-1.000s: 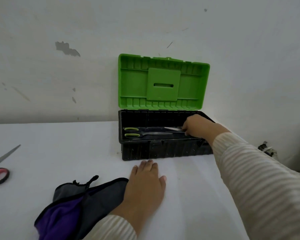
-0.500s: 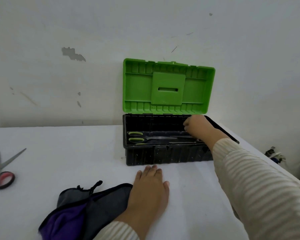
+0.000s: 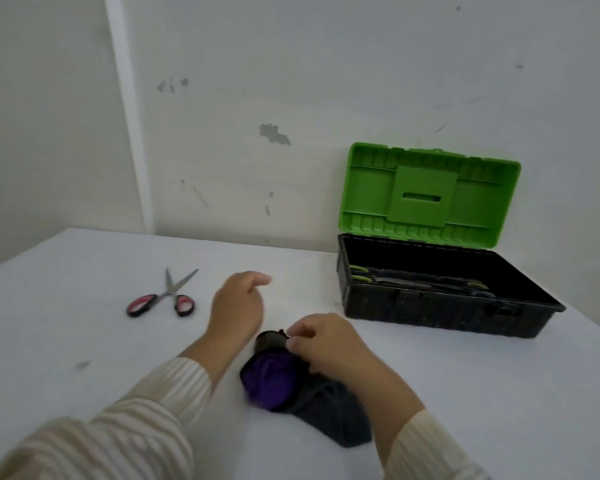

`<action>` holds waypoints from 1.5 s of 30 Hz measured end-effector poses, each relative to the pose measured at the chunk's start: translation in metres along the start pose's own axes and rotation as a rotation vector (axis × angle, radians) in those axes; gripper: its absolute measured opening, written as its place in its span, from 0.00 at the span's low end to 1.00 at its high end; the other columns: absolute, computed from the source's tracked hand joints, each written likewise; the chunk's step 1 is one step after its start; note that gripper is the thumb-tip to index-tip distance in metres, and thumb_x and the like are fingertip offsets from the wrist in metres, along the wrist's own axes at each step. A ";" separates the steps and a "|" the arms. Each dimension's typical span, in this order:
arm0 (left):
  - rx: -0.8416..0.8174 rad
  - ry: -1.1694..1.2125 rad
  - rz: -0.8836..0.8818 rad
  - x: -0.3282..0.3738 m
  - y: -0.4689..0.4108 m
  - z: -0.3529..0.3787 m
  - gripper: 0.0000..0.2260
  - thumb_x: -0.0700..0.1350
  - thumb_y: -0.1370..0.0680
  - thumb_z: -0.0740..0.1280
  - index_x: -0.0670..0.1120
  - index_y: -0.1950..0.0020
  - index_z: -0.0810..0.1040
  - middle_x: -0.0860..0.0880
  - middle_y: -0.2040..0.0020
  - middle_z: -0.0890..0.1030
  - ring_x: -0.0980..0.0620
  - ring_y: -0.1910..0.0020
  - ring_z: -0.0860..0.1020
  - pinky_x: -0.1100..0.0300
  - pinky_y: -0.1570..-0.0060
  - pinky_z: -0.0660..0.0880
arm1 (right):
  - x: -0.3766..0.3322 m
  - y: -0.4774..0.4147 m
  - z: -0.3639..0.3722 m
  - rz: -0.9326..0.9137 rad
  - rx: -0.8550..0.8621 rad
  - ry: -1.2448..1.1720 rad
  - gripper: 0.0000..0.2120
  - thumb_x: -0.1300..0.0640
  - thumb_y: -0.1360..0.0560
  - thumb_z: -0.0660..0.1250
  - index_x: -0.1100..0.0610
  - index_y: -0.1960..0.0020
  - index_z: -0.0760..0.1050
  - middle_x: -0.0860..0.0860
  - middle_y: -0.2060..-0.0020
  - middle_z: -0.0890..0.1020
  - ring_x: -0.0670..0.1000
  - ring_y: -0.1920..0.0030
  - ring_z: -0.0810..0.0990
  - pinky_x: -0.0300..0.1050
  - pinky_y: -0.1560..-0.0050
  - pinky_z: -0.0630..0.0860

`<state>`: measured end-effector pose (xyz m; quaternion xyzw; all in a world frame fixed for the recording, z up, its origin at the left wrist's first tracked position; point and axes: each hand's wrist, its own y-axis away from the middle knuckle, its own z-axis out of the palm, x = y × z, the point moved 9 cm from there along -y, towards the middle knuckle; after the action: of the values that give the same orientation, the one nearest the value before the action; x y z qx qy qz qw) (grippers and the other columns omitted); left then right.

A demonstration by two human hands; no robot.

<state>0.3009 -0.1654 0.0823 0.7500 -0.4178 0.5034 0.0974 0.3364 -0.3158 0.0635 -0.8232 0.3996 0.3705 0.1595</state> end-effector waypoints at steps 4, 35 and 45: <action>0.072 -0.361 -0.207 -0.071 -0.023 -0.071 0.19 0.36 0.25 0.60 0.46 0.35 0.75 0.42 0.33 0.72 0.41 0.34 0.70 0.52 0.38 0.67 | -0.008 0.004 0.039 -0.040 0.009 0.135 0.16 0.60 0.27 0.61 0.53 0.40 0.74 0.49 0.42 0.69 0.49 0.44 0.72 0.34 0.48 0.68; -0.417 0.472 -0.353 -0.062 0.046 -0.033 0.07 0.44 0.22 0.66 0.43 0.57 0.81 0.49 0.70 0.77 0.51 0.76 0.72 0.61 0.76 0.66 | -0.009 0.017 0.017 -0.048 0.321 -0.327 0.11 0.60 0.30 0.70 0.44 0.55 0.77 0.46 0.58 0.83 0.48 0.55 0.81 0.42 0.52 0.78; -0.569 0.322 -0.317 -0.053 0.052 -0.030 0.07 0.42 0.26 0.69 0.42 0.62 0.83 0.49 0.75 0.73 0.52 0.81 0.66 0.65 0.79 0.59 | -0.008 0.039 -0.065 -0.133 0.724 -0.340 0.15 0.67 0.30 0.70 0.48 0.51 0.76 0.49 0.60 0.82 0.40 0.62 0.79 0.31 0.56 0.76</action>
<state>0.2357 -0.1533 0.0379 0.6594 -0.3989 0.4572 0.4438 0.3347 -0.3722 0.1147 -0.6648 0.4183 0.3253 0.5265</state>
